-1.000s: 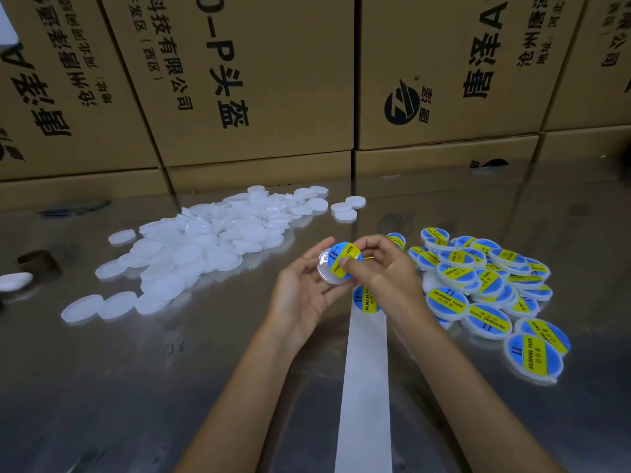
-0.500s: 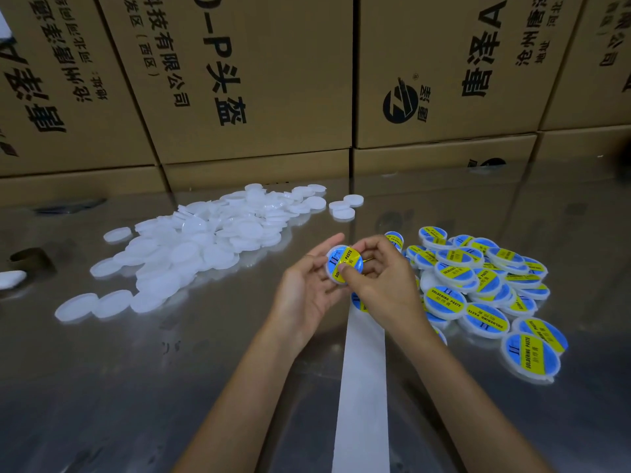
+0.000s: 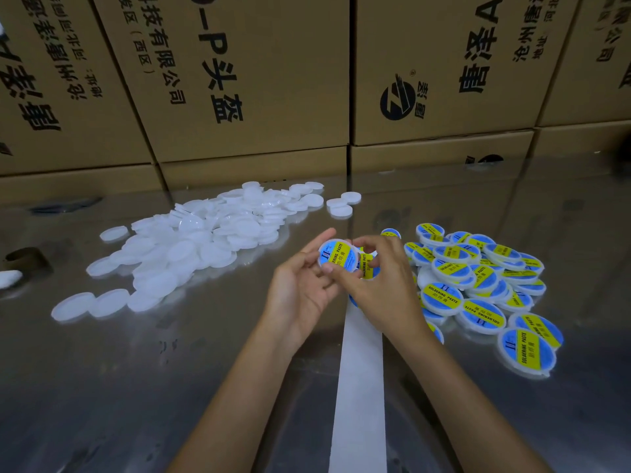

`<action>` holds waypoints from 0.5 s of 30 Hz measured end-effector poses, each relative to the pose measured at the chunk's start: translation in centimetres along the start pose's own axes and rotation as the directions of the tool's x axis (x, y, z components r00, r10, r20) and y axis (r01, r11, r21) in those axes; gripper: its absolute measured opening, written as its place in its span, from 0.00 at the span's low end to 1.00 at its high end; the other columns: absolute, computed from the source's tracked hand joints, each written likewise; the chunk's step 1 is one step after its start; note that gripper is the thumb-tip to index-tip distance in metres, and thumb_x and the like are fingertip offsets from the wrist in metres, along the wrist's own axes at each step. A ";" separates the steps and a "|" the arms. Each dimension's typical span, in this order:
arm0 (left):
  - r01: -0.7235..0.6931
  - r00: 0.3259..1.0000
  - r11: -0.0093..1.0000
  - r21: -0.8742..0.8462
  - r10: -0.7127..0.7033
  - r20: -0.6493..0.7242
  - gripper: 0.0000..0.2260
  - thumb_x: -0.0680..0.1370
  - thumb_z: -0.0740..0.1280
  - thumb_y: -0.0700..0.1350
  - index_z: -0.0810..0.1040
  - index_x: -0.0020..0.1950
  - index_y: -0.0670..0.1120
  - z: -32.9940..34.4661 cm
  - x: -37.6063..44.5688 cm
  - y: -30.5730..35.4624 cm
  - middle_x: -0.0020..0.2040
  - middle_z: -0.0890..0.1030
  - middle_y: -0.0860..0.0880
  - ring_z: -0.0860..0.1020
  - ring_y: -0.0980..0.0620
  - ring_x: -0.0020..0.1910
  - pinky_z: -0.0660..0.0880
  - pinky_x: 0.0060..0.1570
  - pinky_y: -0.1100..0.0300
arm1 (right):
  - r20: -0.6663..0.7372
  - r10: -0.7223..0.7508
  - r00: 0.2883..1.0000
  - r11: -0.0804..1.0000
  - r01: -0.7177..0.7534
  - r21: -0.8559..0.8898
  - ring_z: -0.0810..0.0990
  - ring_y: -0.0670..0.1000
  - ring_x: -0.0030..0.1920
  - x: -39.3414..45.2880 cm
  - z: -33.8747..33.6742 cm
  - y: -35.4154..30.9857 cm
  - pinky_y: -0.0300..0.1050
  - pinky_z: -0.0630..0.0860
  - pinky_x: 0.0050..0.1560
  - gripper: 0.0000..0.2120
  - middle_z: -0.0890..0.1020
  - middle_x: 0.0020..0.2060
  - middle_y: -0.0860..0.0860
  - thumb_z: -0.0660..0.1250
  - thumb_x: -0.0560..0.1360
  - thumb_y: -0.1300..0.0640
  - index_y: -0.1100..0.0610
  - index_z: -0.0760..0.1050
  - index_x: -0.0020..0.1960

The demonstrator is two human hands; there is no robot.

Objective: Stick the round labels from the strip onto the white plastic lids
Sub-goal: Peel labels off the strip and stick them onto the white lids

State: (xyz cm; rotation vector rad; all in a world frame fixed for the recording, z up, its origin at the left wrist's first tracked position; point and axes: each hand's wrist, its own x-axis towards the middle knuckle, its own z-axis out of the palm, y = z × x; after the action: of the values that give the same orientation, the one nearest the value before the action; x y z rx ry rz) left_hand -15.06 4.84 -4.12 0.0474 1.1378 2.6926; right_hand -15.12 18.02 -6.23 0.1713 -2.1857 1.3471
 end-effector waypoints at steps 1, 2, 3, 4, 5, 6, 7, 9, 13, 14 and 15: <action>0.002 1.000 1.000 -0.005 -0.002 0.011 0.18 0.80 0.57 0.37 0.76 0.68 0.40 0.0 0.0 0.1 0.61 0.82 0.36 0.82 0.39 0.58 0.82 0.54 0.45 | 0.000 -0.007 1.000 1.000 0.007 0.000 0.73 0.39 0.49 0.0 0.0 0.0 0.27 0.67 0.43 0.20 0.72 0.50 0.40 0.77 0.65 0.41 0.44 0.74 0.51; 0.005 1.000 1.000 0.000 -0.005 0.023 0.18 0.80 0.57 0.37 0.76 0.68 0.40 0.1 -0.1 0.1 0.61 0.81 0.36 0.82 0.39 0.59 0.82 0.54 0.46 | -0.009 -0.016 1.000 1.000 0.016 0.005 0.73 0.39 0.48 0.0 0.0 0.0 0.27 0.67 0.43 0.18 0.73 0.49 0.40 0.77 0.65 0.41 0.44 0.74 0.49; 0.009 0.999 1.000 0.011 -0.009 0.039 0.18 0.80 0.57 0.37 0.76 0.69 0.41 0.2 -0.2 0.1 0.62 0.81 0.36 0.82 0.38 0.59 0.82 0.54 0.47 | -0.027 -0.030 0.999 0.999 0.030 0.012 0.73 0.39 0.47 0.0 -0.1 0.1 0.27 0.67 0.42 0.16 0.73 0.47 0.40 0.77 0.66 0.41 0.45 0.74 0.47; 0.014 0.998 1.000 0.027 -0.016 0.056 0.18 0.80 0.58 0.38 0.76 0.69 0.41 0.3 -0.3 0.1 0.62 0.81 0.36 0.82 0.38 0.60 0.82 0.53 0.48 | -0.053 -0.047 0.998 0.999 0.048 0.020 0.73 0.40 0.46 0.0 -0.1 0.1 0.28 0.67 0.42 0.15 0.74 0.45 0.41 0.77 0.68 0.43 0.47 0.73 0.44; 0.022 0.997 0.999 0.048 -0.025 0.073 0.18 0.79 0.58 0.37 0.76 0.69 0.41 0.4 -0.4 0.0 0.62 0.81 0.37 0.82 0.39 0.60 0.82 0.53 0.49 | -0.081 -0.061 0.995 0.998 0.064 0.030 0.73 0.42 0.44 0.1 -0.2 0.2 0.30 0.67 0.42 0.14 0.74 0.43 0.43 0.76 0.69 0.46 0.50 0.73 0.42; 0.028 0.996 0.997 0.072 -0.034 0.087 0.18 0.79 0.59 0.37 0.76 0.68 0.41 0.5 -0.5 -0.1 0.62 0.81 0.37 0.82 0.39 0.60 0.82 0.53 0.50 | -0.106 -0.069 0.992 0.996 0.074 0.041 0.72 0.43 0.43 0.2 -0.2 0.3 0.32 0.66 0.42 0.13 0.74 0.42 0.45 0.76 0.71 0.48 0.53 0.73 0.41; 0.028 0.995 0.995 0.099 -0.037 0.095 0.18 0.79 0.59 0.36 0.76 0.68 0.42 0.5 -0.5 -0.3 0.62 0.81 0.38 0.81 0.39 0.60 0.82 0.53 0.50 | -0.125 -0.070 0.990 0.996 0.077 0.052 0.72 0.45 0.42 0.3 -0.3 0.4 0.34 0.66 0.43 0.13 0.74 0.40 0.45 0.75 0.72 0.50 0.55 0.73 0.39; 0.004 0.994 0.985 0.170 -0.022 0.107 0.19 0.79 0.58 0.33 0.77 0.67 0.43 0.5 -0.5 -0.5 0.62 0.82 0.39 0.82 0.39 0.59 0.82 0.52 0.51 | -0.162 -0.063 0.985 0.994 0.076 0.077 0.71 0.47 0.39 0.4 -0.4 0.6 0.36 0.66 0.41 0.13 0.73 0.37 0.45 0.74 0.74 0.54 0.57 0.73 0.37; -0.070 0.987 0.927 0.369 0.010 0.163 0.20 0.79 0.62 0.29 0.78 0.68 0.45 0.1 -0.5 -0.5 0.59 0.83 0.40 0.83 0.41 0.56 0.82 0.51 0.52 | -0.209 -0.045 0.977 0.992 0.068 0.103 0.71 0.46 0.35 0.7 -0.4 1.0 0.35 0.66 0.38 0.13 0.73 0.33 0.46 0.72 0.75 0.58 0.60 0.74 0.35; -0.086 0.985 0.901 0.426 0.013 0.171 0.21 0.79 0.63 0.29 0.78 0.68 0.46 0.0 -0.5 -0.4 0.58 0.84 0.40 0.84 0.41 0.55 0.82 0.52 0.51 | -0.209 -0.035 0.977 0.992 0.060 0.115 0.71 0.45 0.34 0.7 -0.4 1.0 0.34 0.66 0.38 0.13 0.74 0.33 0.47 0.72 0.75 0.59 0.60 0.74 0.35; -0.102 0.985 0.873 0.478 0.022 0.169 0.21 0.78 0.65 0.29 0.78 0.67 0.47 -0.1 -0.5 -0.4 0.56 0.84 0.39 0.84 0.41 0.54 0.83 0.52 0.51 | -0.203 -0.030 0.979 0.990 0.057 0.127 0.71 0.45 0.34 0.7 -0.5 1.1 0.33 0.66 0.38 0.12 0.74 0.33 0.47 0.72 0.75 0.59 0.60 0.75 0.35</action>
State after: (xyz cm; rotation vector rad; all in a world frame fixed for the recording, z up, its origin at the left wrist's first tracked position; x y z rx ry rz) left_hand -14.46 4.94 -4.50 0.3778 1.7508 2.3275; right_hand -15.98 19.09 -6.56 0.1264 -1.9167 1.4208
